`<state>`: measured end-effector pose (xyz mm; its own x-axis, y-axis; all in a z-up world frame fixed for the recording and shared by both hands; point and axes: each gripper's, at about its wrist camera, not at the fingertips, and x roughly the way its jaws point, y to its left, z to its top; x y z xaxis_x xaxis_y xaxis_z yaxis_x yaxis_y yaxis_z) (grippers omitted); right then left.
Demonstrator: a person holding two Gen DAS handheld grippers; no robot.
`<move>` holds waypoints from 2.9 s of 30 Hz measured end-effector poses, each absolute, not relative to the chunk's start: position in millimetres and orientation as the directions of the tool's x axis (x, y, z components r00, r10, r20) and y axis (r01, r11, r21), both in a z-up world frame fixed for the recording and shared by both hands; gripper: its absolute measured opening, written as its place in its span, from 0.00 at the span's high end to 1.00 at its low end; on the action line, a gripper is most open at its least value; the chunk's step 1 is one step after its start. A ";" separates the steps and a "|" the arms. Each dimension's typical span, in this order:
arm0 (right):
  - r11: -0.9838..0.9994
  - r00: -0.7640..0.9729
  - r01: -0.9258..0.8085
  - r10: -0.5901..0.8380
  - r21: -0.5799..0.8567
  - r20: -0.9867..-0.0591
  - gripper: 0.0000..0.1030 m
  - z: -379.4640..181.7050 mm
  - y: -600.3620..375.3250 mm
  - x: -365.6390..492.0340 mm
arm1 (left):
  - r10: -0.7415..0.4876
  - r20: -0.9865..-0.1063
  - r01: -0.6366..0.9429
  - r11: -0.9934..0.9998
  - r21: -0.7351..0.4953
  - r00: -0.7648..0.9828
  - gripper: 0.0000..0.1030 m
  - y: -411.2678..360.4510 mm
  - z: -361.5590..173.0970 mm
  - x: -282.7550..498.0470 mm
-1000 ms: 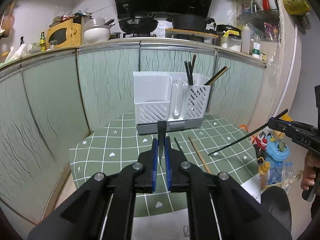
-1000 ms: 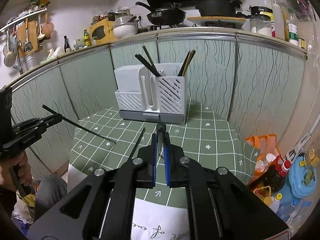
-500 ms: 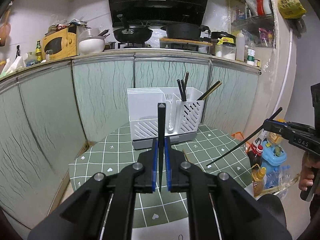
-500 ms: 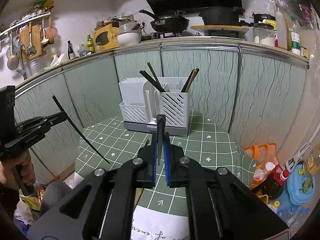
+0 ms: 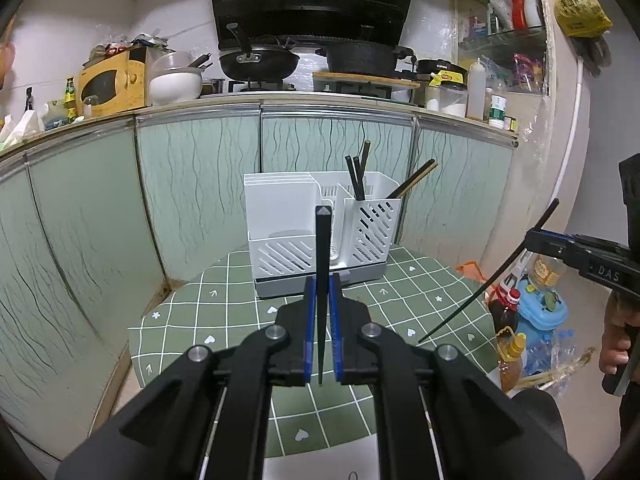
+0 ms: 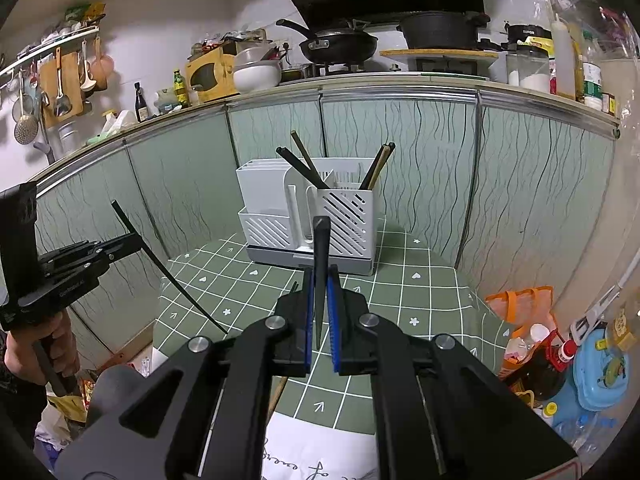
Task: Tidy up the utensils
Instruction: 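Lift both black chopsticks and carry them toward the white holder, then lower both black chopsticks into the holder slots and open both tools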
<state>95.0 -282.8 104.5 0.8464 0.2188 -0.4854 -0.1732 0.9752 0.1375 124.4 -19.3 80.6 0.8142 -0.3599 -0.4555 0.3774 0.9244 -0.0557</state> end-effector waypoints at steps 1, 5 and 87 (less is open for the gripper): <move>0.976 0.848 -0.170 0.217 0.139 -0.483 0.94 105.4 -283.6 96.2 | -0.362 -0.457 0.379 0.923 -0.058 0.813 0.94 -19.7 81.2 125.7; 0.975 0.853 -0.163 0.215 0.149 -0.475 0.94 110.9 -289.2 103.5 | -0.377 -0.456 0.388 0.919 -0.074 0.806 0.94 -21.6 85.4 133.3; 0.984 0.830 -0.156 0.181 0.092 -0.527 0.08 178.3 -336.2 277.0 | -0.441 -0.506 0.450 0.886 -0.112 0.741 0.05 -86.4 152.0 317.0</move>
